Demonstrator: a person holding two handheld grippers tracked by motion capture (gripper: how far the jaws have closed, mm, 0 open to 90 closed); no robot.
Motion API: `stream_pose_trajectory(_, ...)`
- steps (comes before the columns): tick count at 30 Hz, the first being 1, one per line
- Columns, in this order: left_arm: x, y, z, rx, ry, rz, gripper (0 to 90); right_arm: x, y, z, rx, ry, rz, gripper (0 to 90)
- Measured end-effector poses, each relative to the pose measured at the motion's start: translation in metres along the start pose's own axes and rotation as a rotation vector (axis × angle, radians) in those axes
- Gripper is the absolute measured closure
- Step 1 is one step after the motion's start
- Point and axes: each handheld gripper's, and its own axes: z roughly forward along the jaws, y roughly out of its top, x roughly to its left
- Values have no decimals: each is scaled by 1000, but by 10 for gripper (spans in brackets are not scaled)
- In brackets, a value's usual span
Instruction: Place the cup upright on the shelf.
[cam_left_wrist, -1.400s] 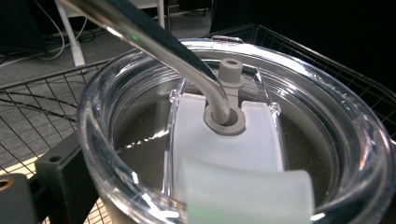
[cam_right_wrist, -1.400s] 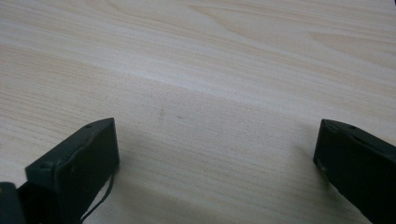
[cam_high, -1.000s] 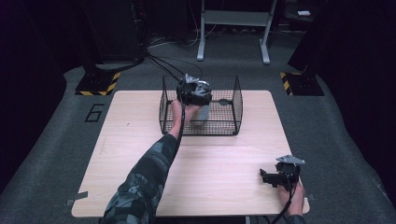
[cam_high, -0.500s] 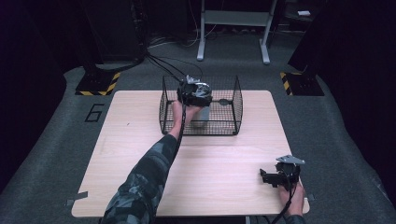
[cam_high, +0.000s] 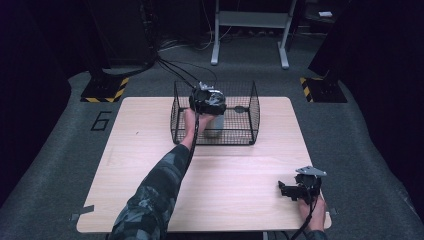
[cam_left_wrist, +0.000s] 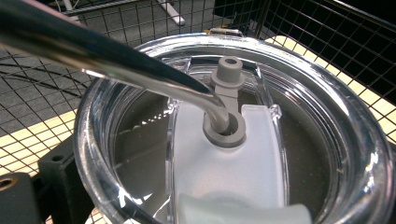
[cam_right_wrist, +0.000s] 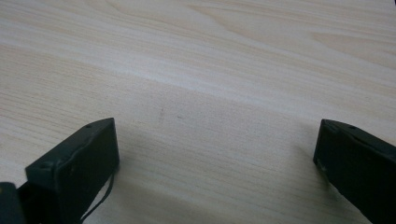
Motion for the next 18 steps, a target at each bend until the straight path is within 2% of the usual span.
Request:
stream_pose_trajectory(8, 1, -5, 1, 7, 6, 4, 32, 0, 0, 0, 0, 0, 0, 0)
stream_pose_trajectory(11, 1, -6, 0, 18, 9, 27, 32, 0, 0, 0, 0, 0, 0, 0)
stream_pose_trajectory(12, -1, -8, -1, 18, 9, 46, 32, 0, 0, 0, -1, -1, -4, 0)
stream_pose_trajectory(15, -3, -12, -2, 10, 13, 61, 32, 0, 0, 0, -1, -1, -4, 0)
stream_pose_trajectory(18, -2, -15, -5, 0, 9, 59, 32, 0, 0, 0, -1, -2, -3, 0)
